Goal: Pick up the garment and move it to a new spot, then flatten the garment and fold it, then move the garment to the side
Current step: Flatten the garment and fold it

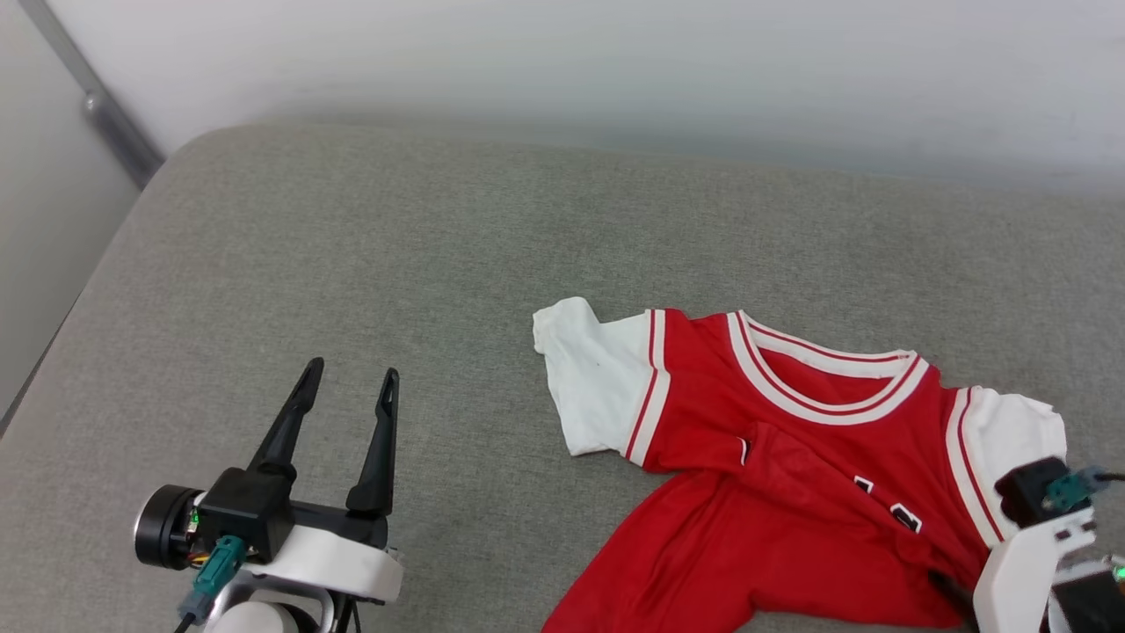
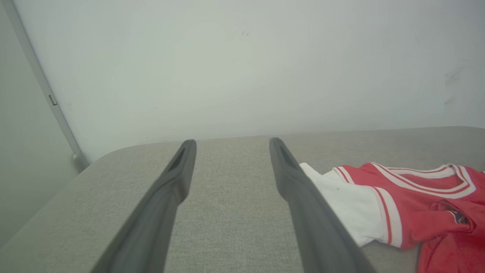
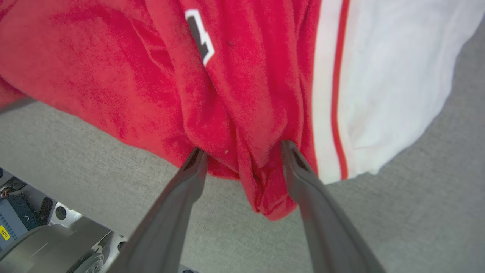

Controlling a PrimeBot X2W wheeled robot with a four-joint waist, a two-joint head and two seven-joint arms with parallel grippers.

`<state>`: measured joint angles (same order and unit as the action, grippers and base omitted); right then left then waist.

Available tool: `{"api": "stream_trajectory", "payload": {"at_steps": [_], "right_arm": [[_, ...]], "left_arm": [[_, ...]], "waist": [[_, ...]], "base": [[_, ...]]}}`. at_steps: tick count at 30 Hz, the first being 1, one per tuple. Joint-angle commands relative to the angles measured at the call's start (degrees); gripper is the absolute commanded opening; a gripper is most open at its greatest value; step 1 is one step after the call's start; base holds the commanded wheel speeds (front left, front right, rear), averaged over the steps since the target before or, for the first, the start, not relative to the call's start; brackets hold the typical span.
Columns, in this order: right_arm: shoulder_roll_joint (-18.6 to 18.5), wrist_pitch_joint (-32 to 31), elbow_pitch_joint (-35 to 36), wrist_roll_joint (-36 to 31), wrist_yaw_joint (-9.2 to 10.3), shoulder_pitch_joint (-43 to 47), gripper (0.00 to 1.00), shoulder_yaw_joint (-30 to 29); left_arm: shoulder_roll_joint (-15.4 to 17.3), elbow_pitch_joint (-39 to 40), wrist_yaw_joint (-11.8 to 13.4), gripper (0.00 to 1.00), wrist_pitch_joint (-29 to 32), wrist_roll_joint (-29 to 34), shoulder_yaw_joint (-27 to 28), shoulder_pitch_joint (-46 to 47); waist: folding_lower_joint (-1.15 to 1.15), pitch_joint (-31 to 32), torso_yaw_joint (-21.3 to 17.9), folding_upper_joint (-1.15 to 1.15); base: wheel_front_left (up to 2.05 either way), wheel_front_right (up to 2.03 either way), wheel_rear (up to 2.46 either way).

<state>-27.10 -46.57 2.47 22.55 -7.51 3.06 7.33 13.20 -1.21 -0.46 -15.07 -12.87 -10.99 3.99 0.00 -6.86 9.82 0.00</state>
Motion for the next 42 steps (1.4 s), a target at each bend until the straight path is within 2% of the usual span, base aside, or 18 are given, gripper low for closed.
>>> {"api": "stream_trajectory", "payload": {"at_steps": [1,5,8,12,17,21,24,26,29,32,35,38,42], "right_arm": [[0.1,0.7,0.6,-0.2,0.04,-1.4,1.00,-0.5],[3.3,6.4,4.8,1.4,0.04,-3.5,1.00,-5.1],[5.4,12.2,8.0,-1.3,0.04,-4.7,1.00,-9.8],[11.8,22.3,11.2,-3.1,0.04,-5.3,1.00,-15.3],[18.8,32.4,12.7,-7.7,0.02,-4.8,1.00,-19.3],[21.2,37.6,13.4,-9.5,0.03,-6.0,1.00,-20.6],[22.1,39.4,14.0,-10.5,0.04,-7.0,1.00,-21.3],[22.8,40.1,14.1,-11.3,0.04,-7.5,1.00,-21.4],[23.5,40.9,14.1,-12.3,0.04,-8.0,1.00,-21.8],[24.0,41.1,13.1,-13.3,0.04,-8.2,1.00,-21.8],[24.2,41.6,12.1,-13.4,0.04,-8.6,1.00,-21.6],[24.3,42.7,10.7,-12.3,0.04,-9.1,1.00,-21.5],[24.3,43.4,9.4,-11.3,0.04,-9.5,1.00,-21.2]], "left_arm": [[0.3,0.0,0.0,1.00,-0.1,0.0,0.1,0.8],[0.9,0.3,-0.3,1.00,-0.1,-0.1,0.8,1.6],[1.1,1.0,-0.4,1.00,-0.1,-0.4,1.5,2.3],[1.6,1.7,-2.2,1.00,0.0,-2.2,1.6,3.0],[4.9,2.6,-4.2,1.00,4.3,-3.0,1.2,6.4],[8.6,2.6,-5.6,1.00,13.2,-4.1,0.0,11.2],[11.4,2.0,-6.3,1.00,22.8,-7.8,-1.2,15.8],[14.5,1.5,-6.8,1.00,30.6,-10.2,-3.5,19.3],[17.6,1.2,-6.9,1.00,41.7,-18.6,-7.9,24.6],[21.6,1.5,-6.9,1.00,50.2,-28.7,-11.7,29.2],[25.1,1.0,-6.9,1.00,56.1,-35.9,-14.6,32.7],[27.9,-0.6,-6.9,1.00,59.8,-38.7,-16.8,35.5],[29.5,-3.5,-7.0,1.00,61.5,-40.2,-18.7,38.0]], "waist": [[0.00,-0.1,-0.7,0.00],[0.00,-0.3,-2.8,0.00],[0.00,-0.5,-4.2,0.00],[0.00,-1.3,-6.0,0.00],[0.00,-3.4,-8.3,0.00],[0.00,-6.0,-10.3,0.00],[0.00,-8.3,-11.6,0.00],[0.00,-10.1,-12.5,0.00],[0.00,-12.3,-13.6,0.00],[0.00,-14.3,-14.7,0.00],[0.00,-16.0,-15.8,0.00],[0.00,-17.3,-16.8,0.00],[0.00,-18.9,-17.9,0.00]], "base": [[0.00,0.00,0.00],[0.00,0.00,0.00],[0.00,0.00,0.00],[0.00,0.00,0.00],[0.00,0.00,0.00],[0.00,0.00,0.00],[0.00,0.00,0.00],[0.00,0.00,0.00],[0.00,0.00,0.00],[0.00,0.00,0.00],[0.00,0.00,0.00],[0.00,0.00,0.00],[0.00,0.00,0.00]]}}
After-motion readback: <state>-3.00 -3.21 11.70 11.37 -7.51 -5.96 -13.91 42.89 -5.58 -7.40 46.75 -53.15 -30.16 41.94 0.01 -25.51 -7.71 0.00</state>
